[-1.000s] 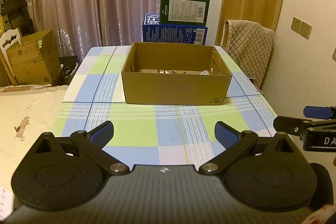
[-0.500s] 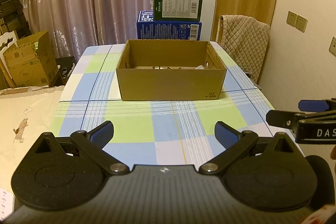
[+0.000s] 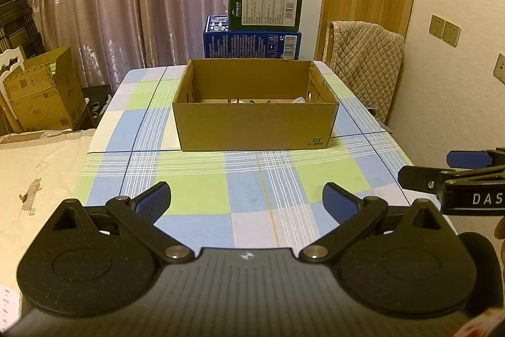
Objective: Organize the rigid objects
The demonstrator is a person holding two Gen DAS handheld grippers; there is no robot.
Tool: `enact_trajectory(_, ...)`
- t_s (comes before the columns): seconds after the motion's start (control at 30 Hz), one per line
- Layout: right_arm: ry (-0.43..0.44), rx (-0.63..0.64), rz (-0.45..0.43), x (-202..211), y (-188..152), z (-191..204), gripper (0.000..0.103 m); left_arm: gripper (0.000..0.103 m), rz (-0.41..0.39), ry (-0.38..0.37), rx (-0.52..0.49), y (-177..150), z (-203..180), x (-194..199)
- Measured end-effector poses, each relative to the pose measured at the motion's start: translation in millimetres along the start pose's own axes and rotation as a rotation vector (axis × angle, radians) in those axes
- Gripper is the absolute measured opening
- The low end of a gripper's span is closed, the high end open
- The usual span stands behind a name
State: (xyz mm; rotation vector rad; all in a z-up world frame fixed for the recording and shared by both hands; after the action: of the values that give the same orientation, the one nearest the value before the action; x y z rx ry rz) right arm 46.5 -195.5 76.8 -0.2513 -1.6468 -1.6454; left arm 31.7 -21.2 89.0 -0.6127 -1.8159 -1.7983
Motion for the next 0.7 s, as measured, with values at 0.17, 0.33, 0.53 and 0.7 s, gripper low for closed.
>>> enact_trajectory(0.17,0.001,-0.004,0.002,-0.4,-1.5,-0.7,0.091,0.101,0.001,0.001,0.001,-0.3,0.0,-0.1)
enact_trajectory(0.33,-0.001,-0.006,0.001,-0.7,-2.0,-1.0,0.091,0.101,0.003,-0.003,0.002,-1.1,-0.7,-0.1)
enact_trajectory(0.53,0.0,-0.007,0.004,-1.0,-2.2,-1.3,0.091,0.101,0.005,-0.006,0.005,-2.1,-0.2,0.0)
enact_trajectory(0.7,0.0,-0.008,0.003,-0.6,-3.2,-1.2,0.091,0.101,0.006,-0.006,0.006,-2.9,-0.7,-0.2)
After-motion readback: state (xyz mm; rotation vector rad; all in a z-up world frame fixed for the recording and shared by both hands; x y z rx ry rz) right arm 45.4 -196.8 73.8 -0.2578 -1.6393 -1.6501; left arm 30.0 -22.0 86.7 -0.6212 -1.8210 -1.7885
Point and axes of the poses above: each gripper's, at about its wrist camera, not at the fingertips, and x roughly against the way its jaws point, z to its left, y to its top, the point moved 5 cm from there along -x, roughly the way its jaws point, and after that the axes turned 2 degrees about y, right-handed, at the moved point
